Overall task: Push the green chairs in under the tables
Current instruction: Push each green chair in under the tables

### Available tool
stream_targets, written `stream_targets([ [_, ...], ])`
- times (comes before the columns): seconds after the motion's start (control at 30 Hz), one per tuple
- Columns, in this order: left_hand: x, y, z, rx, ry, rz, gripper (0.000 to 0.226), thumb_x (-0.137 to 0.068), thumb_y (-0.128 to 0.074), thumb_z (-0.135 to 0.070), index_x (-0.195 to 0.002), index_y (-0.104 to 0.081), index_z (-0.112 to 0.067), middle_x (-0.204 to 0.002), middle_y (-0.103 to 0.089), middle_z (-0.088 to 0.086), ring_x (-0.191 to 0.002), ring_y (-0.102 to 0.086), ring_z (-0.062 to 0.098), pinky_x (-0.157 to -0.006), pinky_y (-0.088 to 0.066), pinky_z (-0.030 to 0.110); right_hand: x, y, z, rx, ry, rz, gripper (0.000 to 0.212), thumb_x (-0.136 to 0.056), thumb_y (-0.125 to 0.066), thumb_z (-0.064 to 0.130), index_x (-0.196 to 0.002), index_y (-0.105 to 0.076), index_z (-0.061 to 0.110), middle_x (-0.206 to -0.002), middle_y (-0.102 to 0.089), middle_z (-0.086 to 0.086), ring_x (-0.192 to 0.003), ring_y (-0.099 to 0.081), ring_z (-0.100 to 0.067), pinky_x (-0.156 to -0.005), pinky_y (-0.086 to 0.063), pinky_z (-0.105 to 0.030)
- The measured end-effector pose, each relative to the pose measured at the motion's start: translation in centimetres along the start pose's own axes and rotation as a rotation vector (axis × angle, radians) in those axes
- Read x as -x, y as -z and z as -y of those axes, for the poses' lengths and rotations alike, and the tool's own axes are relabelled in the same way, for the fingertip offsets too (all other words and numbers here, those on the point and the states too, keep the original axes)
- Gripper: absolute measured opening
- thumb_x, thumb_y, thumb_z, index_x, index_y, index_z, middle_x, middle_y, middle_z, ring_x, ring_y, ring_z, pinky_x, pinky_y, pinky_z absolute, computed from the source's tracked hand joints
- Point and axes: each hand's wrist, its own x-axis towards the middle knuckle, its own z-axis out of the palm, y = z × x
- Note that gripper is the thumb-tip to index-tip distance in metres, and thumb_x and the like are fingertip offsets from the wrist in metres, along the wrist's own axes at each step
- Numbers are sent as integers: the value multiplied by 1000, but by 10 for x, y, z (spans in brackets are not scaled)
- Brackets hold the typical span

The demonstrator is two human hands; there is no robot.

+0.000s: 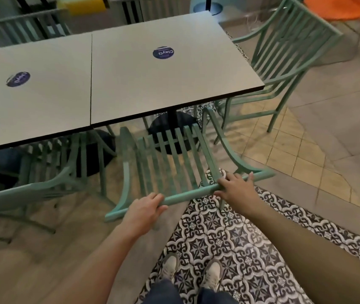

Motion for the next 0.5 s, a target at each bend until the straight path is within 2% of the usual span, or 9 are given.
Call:
stream_targets([
  [0.2,-26,1,-30,31,-43,1,31,-97,-38,-50,-109,-53,-26,-98,-55,-9,-87,-59,15,-70,-35,29,-4,6,-38,7,-23,2,36,-92,-40,59,-119,-53,38,-124,-52,10,-127,-44,-14,-111,-13,-67],
  [0.37,-43,2,-45,12,-44,0,32,-97,-36,-51,-109,-53,-27,-97,-51,-12,-88,-57,13,-72,-35,27,-7,11,-56,-22,-44,-27,38,-91,-43,59,-120,-54,37,-119,-53,12,-125,-44,-14,-114,-13,-62],
  [0.43,-45,3,-48,-28,-16,0,36,-95,-34,-55,-108,-54,-29,-98,-50,-12,-94,-54,14,-76,-34,29,-3,9,-67,-83,-70,-100,45,-89,-47,59,-125,-53,33,-121,-53,10,-125,-43,-15,-115,-18,-55],
  [0.5,-41,5,-48,-11,115,-90,42,-94,-33,-58,-115,-56,-30,-108,-55,-11,-104,-50,15,-87,-36,33,4,7,-79,-259,-184,-322,59,-84,-56,56,-134,-48,26,-129,-49,5,-127,-40,-17,-112,-29,-47],
])
